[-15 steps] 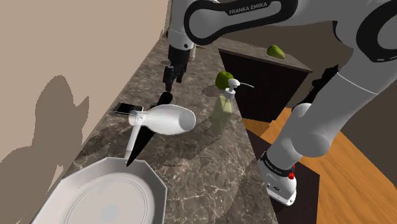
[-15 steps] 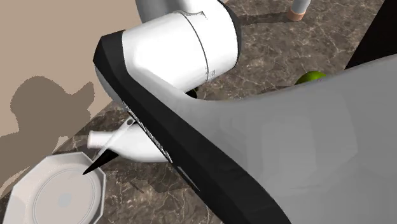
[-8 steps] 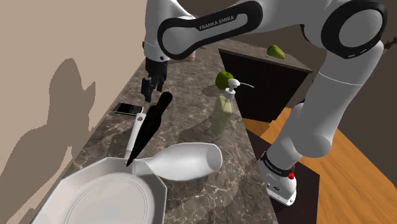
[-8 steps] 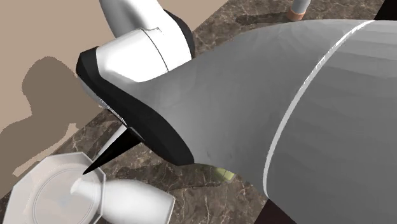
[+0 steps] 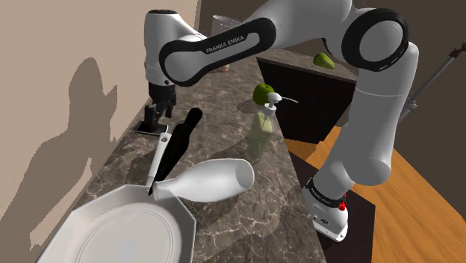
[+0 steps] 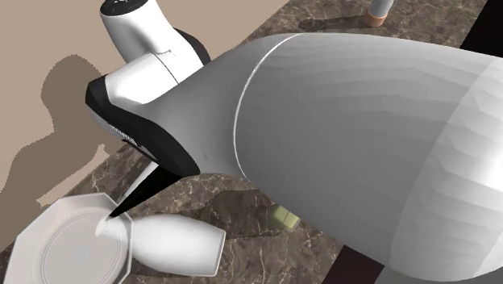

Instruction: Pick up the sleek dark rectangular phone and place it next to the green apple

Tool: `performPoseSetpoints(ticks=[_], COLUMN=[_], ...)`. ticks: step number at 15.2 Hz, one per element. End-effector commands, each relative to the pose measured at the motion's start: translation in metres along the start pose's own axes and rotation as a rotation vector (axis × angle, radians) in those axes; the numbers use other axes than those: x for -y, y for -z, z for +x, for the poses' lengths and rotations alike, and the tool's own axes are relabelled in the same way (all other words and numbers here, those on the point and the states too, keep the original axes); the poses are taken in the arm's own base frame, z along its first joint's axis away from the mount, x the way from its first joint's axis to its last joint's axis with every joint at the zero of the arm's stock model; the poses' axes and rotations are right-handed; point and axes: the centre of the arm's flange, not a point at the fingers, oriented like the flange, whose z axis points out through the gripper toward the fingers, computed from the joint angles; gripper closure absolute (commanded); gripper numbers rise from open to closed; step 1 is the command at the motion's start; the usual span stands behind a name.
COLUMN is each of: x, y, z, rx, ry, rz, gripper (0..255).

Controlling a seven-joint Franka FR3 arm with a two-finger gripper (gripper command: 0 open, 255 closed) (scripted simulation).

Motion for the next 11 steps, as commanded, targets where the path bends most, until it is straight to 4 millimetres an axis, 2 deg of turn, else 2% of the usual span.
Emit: performPoseSetpoints(ticks=[1, 4, 11], x=[0.001, 0.001, 0.001], y=[-0.010, -0.029, -0.029], z=[0.001, 0.001, 0.001], rx=[-0.001, -0.001, -0.001], ry=[0.001, 0.001, 0.001], rz=[0.000, 0.000, 0.000], gripper=[0, 0, 0])
